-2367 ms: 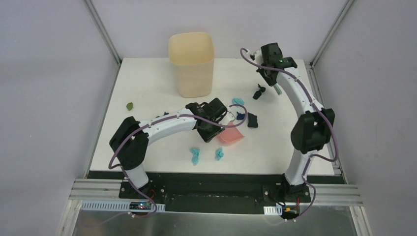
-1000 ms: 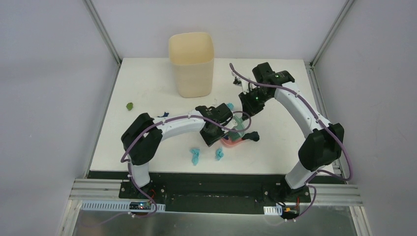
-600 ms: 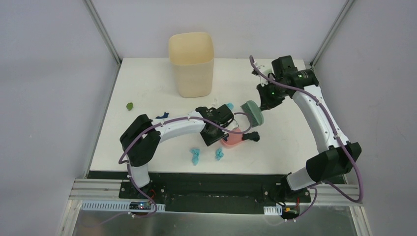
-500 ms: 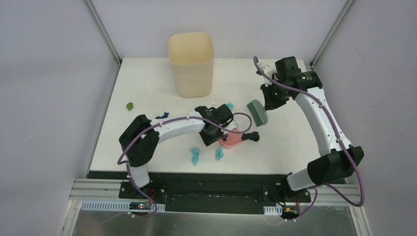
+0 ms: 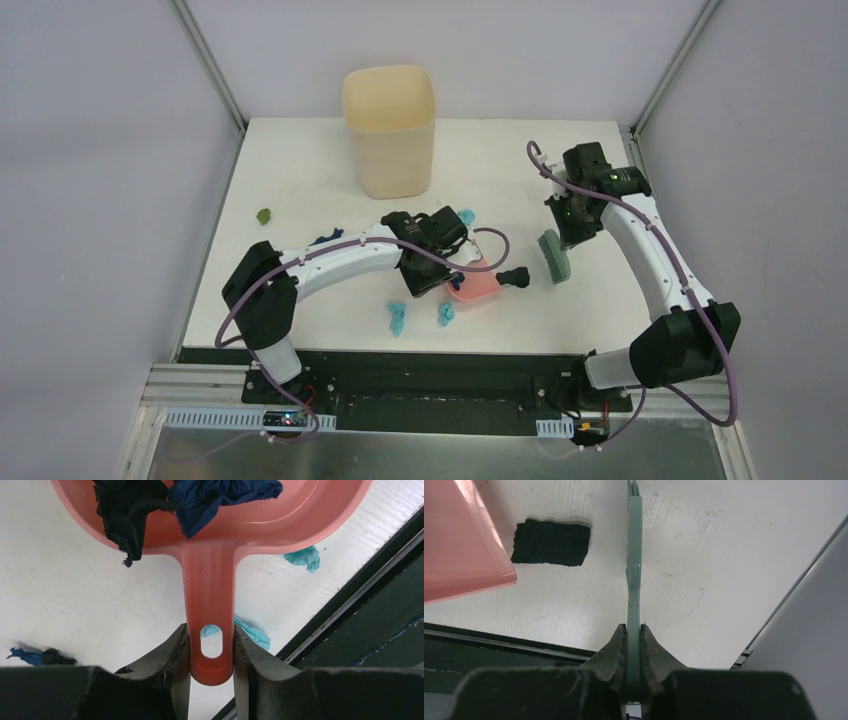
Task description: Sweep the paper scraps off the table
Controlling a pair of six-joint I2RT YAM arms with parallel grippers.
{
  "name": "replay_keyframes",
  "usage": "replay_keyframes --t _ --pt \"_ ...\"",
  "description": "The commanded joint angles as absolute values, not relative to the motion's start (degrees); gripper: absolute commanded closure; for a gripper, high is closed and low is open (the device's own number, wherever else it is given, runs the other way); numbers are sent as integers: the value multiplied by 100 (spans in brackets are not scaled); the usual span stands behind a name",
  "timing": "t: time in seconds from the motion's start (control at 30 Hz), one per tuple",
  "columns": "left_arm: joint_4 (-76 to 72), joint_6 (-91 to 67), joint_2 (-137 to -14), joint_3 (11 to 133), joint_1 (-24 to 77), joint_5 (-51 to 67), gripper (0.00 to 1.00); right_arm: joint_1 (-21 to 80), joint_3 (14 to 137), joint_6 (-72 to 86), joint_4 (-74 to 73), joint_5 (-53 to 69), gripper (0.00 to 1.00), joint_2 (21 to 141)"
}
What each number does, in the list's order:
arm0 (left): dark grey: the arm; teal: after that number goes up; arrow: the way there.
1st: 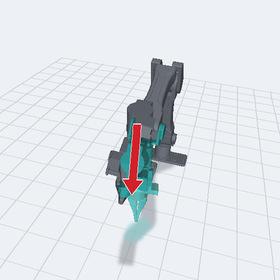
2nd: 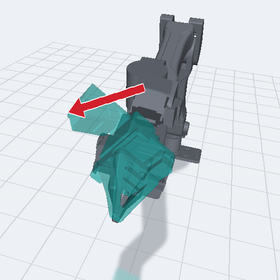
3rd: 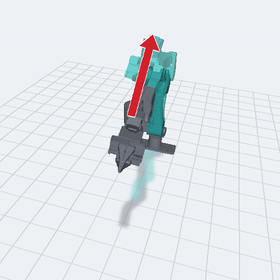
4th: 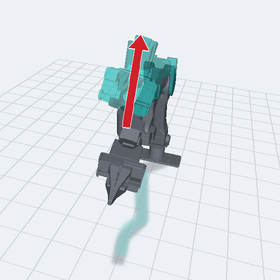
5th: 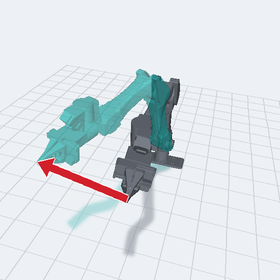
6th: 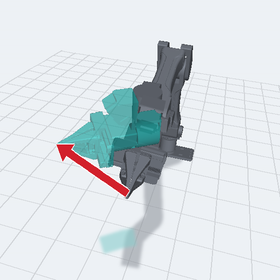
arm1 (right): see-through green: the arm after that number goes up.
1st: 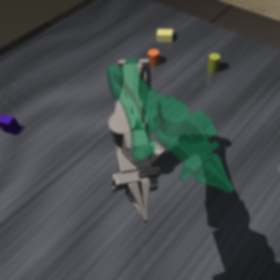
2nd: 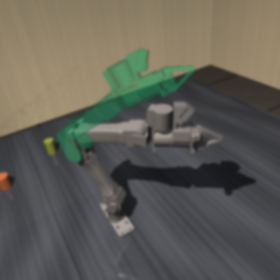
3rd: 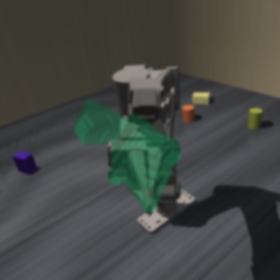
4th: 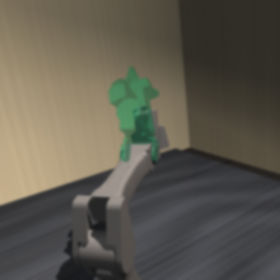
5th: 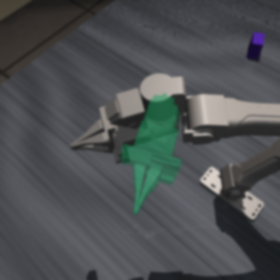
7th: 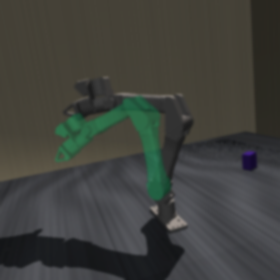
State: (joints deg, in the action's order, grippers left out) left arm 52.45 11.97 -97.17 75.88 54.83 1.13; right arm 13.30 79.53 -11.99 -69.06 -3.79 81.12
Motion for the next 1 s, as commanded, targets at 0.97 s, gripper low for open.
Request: replay_keyframes --t 0.97 --pt "5577 1301 -10482 7950 5600 317 99 1572 7490 -831 -6682 2171 100 7817"
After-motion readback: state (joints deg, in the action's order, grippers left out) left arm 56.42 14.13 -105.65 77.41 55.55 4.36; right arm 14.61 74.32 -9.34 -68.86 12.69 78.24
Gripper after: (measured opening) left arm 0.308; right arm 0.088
